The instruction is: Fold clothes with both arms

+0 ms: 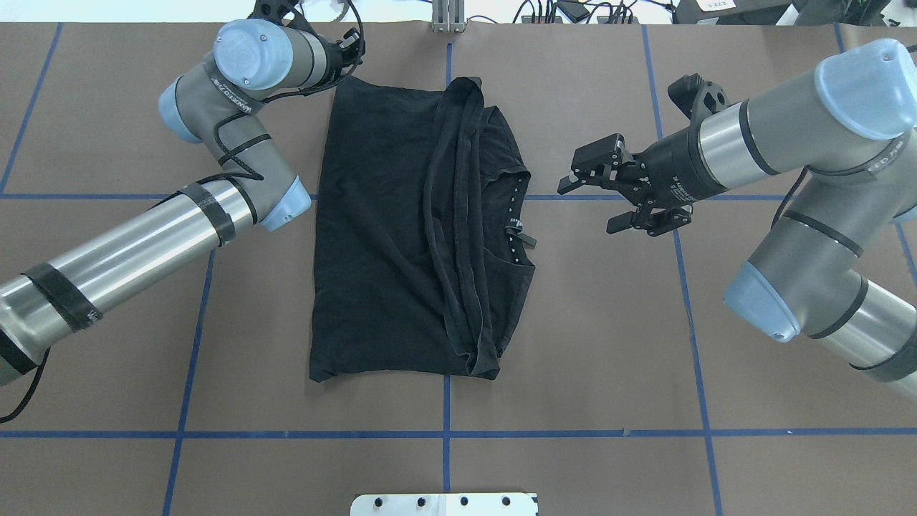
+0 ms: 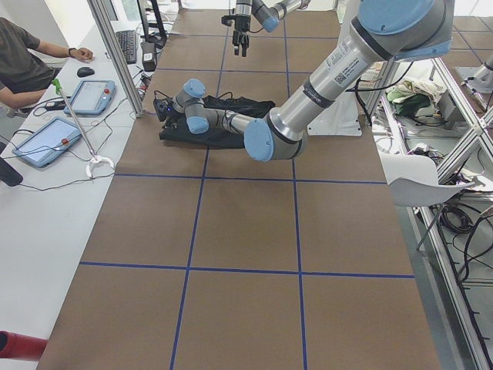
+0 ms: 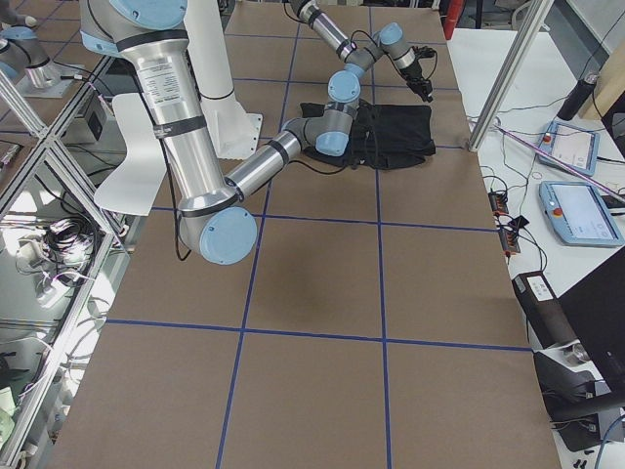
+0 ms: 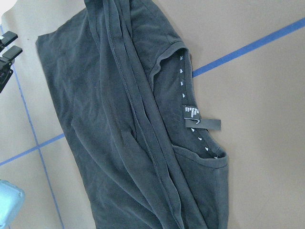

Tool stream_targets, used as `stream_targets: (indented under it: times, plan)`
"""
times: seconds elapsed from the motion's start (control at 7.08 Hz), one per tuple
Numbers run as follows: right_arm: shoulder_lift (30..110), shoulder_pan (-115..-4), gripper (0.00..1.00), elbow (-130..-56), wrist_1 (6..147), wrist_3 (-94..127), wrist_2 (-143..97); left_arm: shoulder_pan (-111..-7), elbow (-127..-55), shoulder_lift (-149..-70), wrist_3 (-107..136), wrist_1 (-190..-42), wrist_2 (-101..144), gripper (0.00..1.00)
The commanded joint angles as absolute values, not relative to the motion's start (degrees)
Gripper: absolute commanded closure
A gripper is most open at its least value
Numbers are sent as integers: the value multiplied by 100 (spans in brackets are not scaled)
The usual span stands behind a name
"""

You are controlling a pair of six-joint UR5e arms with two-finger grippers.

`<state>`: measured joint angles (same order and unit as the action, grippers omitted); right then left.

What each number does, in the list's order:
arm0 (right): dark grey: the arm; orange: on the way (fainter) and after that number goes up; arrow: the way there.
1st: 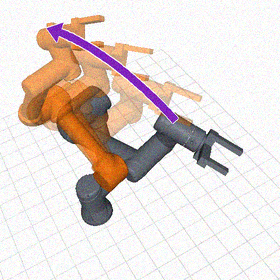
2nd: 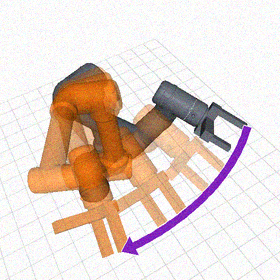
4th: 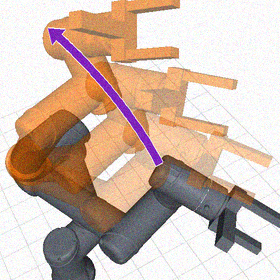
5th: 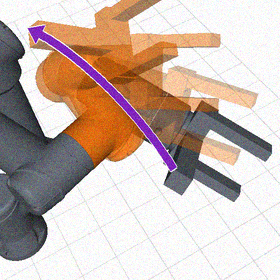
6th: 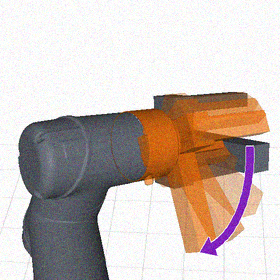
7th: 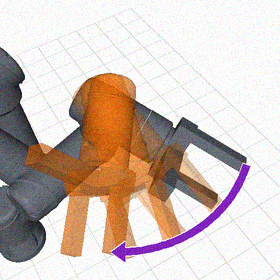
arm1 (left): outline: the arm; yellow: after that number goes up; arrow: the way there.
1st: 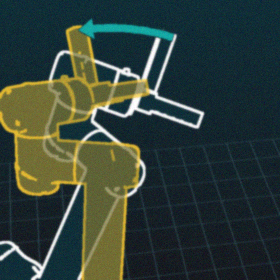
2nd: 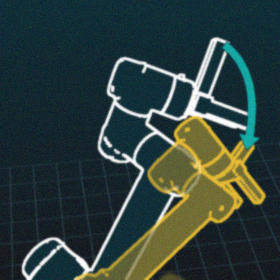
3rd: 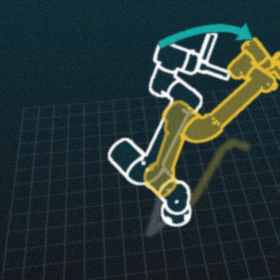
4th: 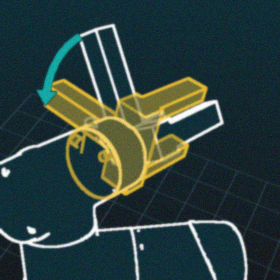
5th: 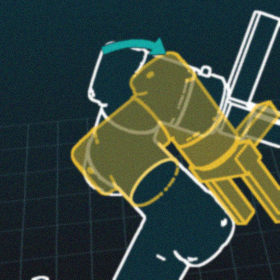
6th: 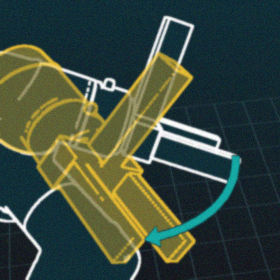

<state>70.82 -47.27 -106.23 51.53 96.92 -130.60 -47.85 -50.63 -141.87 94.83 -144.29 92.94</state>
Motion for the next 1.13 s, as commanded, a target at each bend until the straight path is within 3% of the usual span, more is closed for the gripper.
stream_targets:
  times: [0.0, 0.42, 0.85, 0.99]
  plan:
    - [7093, -4467, 0, -10652, 5185, 8900, -12563, -5192, -5629, -13794, 8801, -14353, 10048, 0]
    - [7022, -3476, 0, -10679, 5668, 8438, -11588, -5353, -7764, -12343, 8236, -13713, 10661, 0]
    - [6804, -2333, 6, -10662, 6613, 7711, -10297, -5361, -7910, -12209, 8235, -13632, 10670, 0]
    - [6263, -2233, 12, -10583, 7471, 7491, -10153, -5361, -7910, -12208, 8235, -13641, 10670, 0]
